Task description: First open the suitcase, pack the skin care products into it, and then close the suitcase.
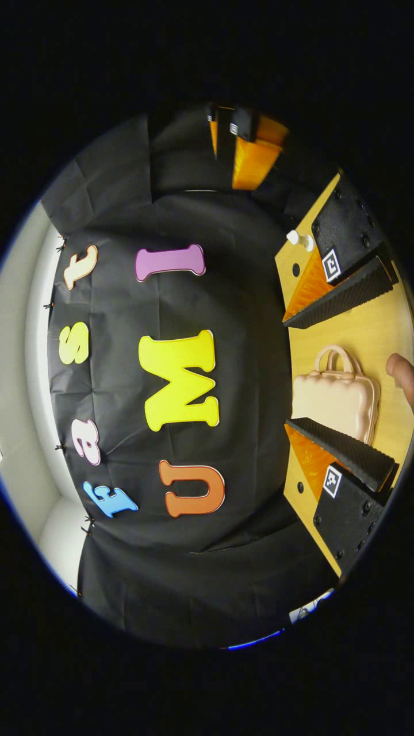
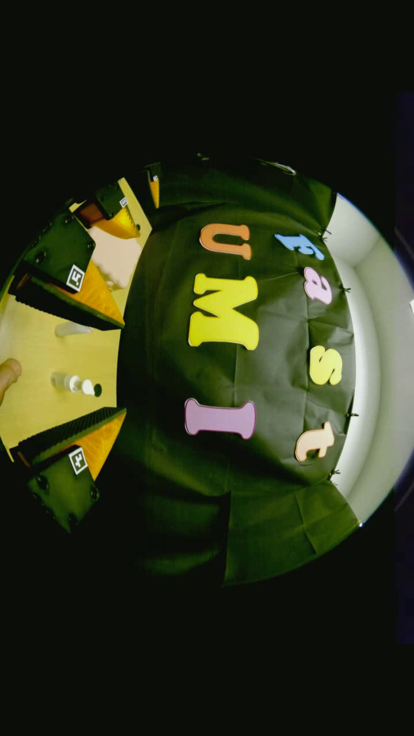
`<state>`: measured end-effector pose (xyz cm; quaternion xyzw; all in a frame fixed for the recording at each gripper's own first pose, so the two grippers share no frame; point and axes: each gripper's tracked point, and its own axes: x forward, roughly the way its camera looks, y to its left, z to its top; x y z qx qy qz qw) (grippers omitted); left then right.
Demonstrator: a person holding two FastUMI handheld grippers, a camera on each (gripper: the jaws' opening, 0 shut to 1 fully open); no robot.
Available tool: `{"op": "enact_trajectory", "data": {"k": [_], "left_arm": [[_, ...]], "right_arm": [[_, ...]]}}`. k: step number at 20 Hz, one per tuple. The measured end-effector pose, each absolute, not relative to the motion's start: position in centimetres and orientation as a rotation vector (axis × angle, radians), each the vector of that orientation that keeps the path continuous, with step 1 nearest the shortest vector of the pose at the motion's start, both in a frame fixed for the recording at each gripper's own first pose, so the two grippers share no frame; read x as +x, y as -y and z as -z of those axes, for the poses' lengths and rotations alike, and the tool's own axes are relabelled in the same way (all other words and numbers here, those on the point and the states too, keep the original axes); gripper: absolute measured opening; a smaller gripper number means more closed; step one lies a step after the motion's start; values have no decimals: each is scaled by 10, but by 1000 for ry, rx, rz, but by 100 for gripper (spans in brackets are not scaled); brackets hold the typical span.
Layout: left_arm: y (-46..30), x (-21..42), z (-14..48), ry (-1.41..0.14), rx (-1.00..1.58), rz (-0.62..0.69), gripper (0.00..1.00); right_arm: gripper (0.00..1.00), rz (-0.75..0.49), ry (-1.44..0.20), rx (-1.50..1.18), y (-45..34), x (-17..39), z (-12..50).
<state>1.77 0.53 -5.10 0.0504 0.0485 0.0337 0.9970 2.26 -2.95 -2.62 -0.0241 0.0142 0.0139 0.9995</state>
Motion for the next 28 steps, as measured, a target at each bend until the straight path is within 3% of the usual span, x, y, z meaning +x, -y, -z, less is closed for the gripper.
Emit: {"op": "enact_trajectory", "data": {"k": [6, 13, 21, 25, 28], "left_arm": [[-19, 48, 125, -157, 434, -63, 98], [-5, 55, 245, -368, 751, 8, 98], [-3, 105, 275, -394, 1219, 7, 96], [3, 126, 281, -383, 1383, 8, 83], [1, 132, 285, -441, 1478, 8, 62]], "right_arm": [[79, 69, -72, -98, 95, 22, 56], [79, 107, -133, -102, 139, 16, 88], [79, 111, -178, -90, 174, 23, 118], [80, 97, -205, -87, 187, 26, 136], [80, 77, -225, -71, 193, 24, 147]]}}
